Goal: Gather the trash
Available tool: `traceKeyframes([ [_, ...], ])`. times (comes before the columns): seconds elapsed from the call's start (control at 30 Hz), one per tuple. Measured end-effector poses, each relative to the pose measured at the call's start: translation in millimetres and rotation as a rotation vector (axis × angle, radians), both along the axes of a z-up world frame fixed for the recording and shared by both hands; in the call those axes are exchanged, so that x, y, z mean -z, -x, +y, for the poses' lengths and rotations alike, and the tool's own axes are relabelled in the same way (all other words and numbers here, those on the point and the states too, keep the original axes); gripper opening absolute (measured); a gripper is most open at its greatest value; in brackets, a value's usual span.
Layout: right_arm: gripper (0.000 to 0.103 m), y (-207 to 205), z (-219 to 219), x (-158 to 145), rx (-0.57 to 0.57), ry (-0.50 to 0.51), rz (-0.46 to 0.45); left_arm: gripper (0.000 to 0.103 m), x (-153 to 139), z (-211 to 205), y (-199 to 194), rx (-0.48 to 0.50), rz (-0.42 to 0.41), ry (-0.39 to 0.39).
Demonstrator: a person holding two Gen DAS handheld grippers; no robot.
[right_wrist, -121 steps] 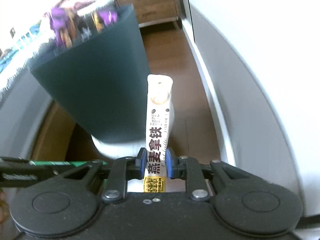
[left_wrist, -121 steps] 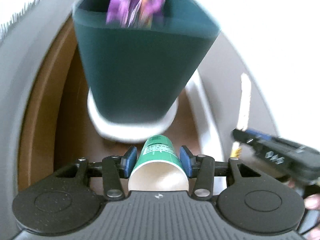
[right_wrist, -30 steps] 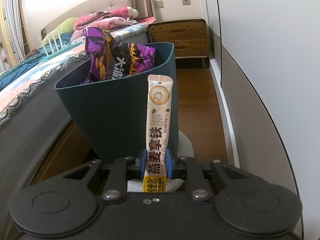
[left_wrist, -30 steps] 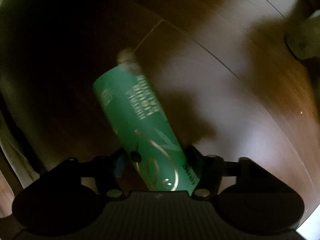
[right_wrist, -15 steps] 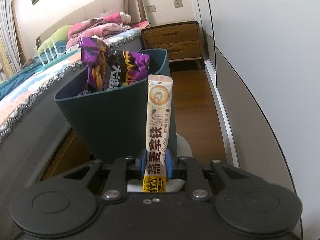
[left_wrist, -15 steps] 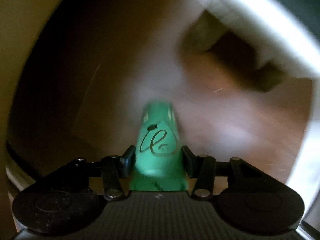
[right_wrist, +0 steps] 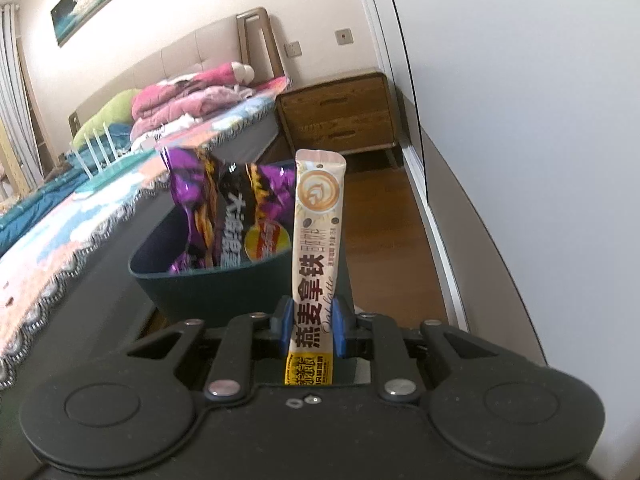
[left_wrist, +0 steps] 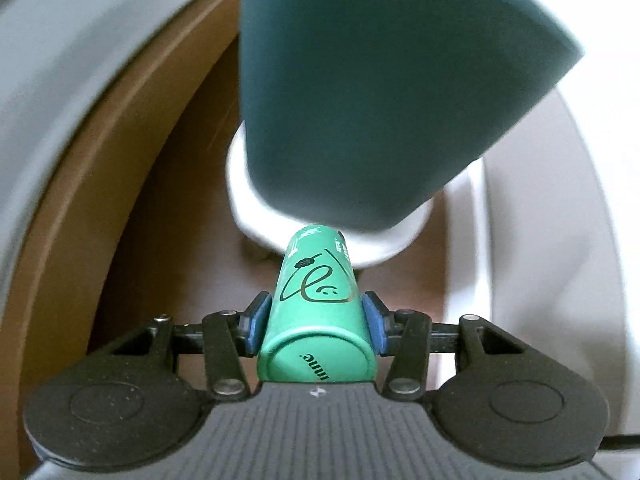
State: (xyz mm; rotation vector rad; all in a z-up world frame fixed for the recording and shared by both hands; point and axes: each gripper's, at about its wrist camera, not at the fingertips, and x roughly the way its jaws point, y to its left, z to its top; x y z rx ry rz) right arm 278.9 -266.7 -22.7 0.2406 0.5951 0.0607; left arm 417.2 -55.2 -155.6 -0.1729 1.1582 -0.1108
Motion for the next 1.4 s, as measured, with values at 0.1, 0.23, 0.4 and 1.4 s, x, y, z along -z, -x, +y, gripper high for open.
traceKeyframes([
  [0.1,0.019,-1.4,1.7,-12.1,-0.003,0.007,-0.014,0.048,-42.8,1.5,19.4,0.033,-0.077,0.041],
  [0.23,0.019,-4.1,6.5,-25.1,-0.011,0.022,-0.029,0.048,-91.2,-7.3,40.0,0.065,-0.158,0.09],
  [0.4,0.019,-7.8,15.4,-39.4,-0.021,0.058,-0.043,0.048,-143.9,0.2,48.8,0.075,-0.246,0.159],
  [1.4,0.019,-123.7,68.0,-15.1,-0.137,0.252,0.042,0.048,-142.2,-33.8,-90.0,0.109,-0.326,-0.02],
])
